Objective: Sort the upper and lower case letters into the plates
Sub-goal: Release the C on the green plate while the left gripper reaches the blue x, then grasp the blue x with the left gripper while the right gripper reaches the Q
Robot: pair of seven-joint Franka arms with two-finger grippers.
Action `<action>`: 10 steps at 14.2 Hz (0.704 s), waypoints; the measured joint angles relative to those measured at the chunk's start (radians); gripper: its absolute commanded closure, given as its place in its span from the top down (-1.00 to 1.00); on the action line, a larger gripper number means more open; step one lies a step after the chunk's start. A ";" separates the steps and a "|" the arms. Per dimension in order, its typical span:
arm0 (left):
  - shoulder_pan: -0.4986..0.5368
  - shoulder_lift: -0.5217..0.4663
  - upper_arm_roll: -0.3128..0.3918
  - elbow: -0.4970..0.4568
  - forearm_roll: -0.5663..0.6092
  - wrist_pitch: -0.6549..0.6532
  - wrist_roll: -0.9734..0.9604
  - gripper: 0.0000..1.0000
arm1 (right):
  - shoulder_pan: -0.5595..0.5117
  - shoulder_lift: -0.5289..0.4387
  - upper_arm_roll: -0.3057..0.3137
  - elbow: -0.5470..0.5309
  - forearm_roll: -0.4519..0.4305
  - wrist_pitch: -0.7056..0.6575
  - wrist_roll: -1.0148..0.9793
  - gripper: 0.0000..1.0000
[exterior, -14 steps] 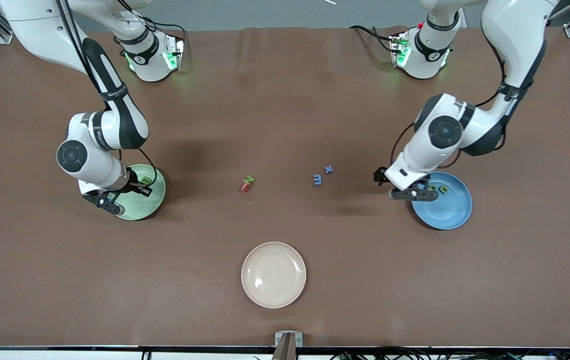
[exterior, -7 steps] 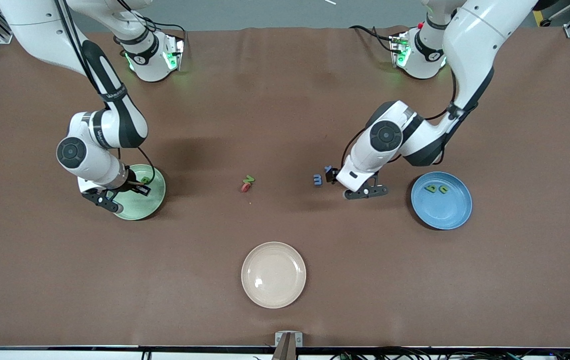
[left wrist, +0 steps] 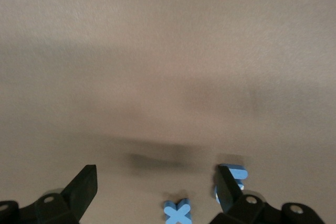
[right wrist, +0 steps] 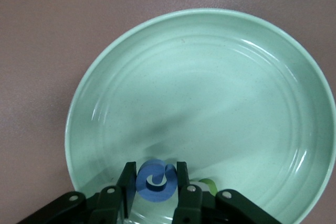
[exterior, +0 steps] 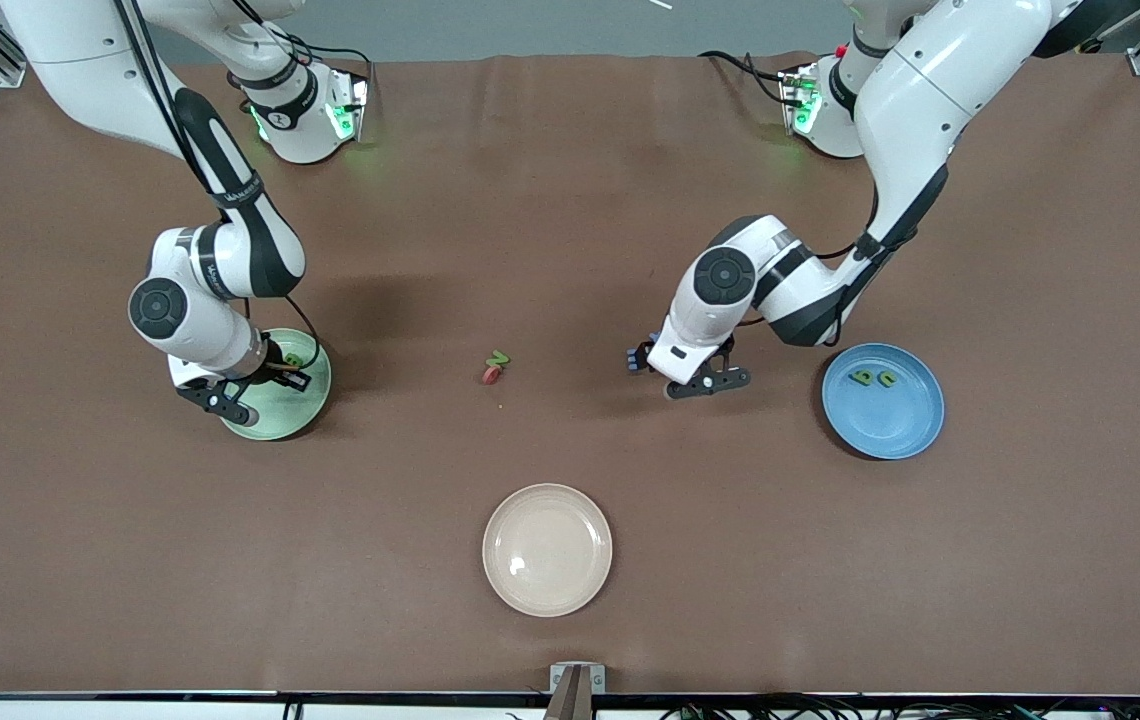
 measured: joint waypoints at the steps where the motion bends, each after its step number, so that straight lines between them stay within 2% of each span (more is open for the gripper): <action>1: -0.004 0.005 0.000 0.000 0.004 -0.002 -0.013 1.00 | 0.000 0.000 0.000 0.000 0.000 0.000 0.000 0.76; 2: -0.006 0.007 0.000 -0.002 0.006 -0.005 -0.025 1.00 | 0.000 0.000 0.000 0.000 0.000 0.000 0.000 0.99; 10: -0.059 0.007 0.000 -0.018 0.007 -0.007 -0.098 1.00 | 0.008 -0.001 0.002 0.020 0.000 -0.031 0.002 1.00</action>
